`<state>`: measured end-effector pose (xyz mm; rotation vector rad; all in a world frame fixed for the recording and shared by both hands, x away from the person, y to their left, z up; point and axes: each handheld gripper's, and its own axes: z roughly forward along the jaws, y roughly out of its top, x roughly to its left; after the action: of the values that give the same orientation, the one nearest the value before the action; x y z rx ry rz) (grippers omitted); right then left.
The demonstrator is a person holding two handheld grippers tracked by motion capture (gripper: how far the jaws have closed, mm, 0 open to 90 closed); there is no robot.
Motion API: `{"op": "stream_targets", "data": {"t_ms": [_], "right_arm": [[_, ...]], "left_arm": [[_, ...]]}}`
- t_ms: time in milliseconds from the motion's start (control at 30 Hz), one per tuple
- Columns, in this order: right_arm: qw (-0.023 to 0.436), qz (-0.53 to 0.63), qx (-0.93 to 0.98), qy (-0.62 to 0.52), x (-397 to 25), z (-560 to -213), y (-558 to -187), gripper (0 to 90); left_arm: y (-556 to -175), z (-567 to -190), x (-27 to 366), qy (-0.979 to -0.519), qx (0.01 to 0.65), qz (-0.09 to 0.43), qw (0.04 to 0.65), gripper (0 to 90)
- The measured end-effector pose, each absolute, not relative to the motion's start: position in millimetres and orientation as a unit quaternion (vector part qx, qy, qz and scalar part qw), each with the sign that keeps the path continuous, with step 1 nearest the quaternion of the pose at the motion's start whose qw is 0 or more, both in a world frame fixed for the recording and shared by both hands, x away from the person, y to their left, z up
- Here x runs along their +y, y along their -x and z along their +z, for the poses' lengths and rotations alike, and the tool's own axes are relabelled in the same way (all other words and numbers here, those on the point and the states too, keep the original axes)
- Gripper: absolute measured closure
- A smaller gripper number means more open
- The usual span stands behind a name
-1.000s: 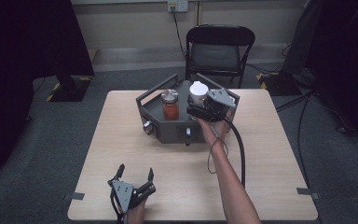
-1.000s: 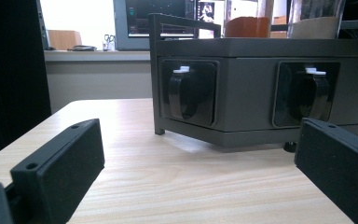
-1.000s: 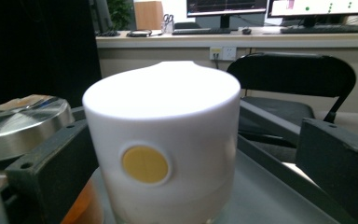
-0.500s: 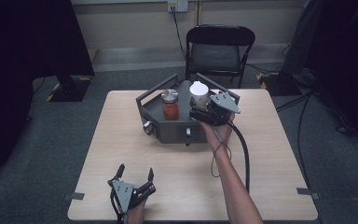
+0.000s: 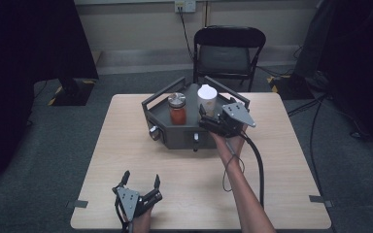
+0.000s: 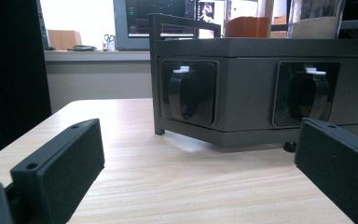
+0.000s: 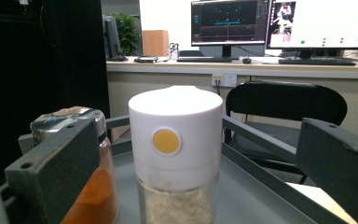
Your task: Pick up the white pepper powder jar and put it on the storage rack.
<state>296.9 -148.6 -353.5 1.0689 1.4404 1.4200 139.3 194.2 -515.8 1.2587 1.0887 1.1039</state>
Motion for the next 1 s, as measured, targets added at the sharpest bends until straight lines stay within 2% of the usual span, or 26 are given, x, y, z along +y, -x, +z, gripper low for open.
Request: {"op": "stream_targets", "data": {"t_ms": [300,1000], "right_arm": [[0.408,0.567,0.574,-0.428,-158.2,-358.7,-282.1,0.0],[0.418,0.574,0.570,-0.413,-167.9,-396.7,-236.5,0.0]], "left_arm": [[-139.4,-515.8,194.2,-0.530,0.458,0.465,0.541,0.8],[-139.4,-515.9,194.2,-0.530,0.458,0.465,0.542,0.8]]}}
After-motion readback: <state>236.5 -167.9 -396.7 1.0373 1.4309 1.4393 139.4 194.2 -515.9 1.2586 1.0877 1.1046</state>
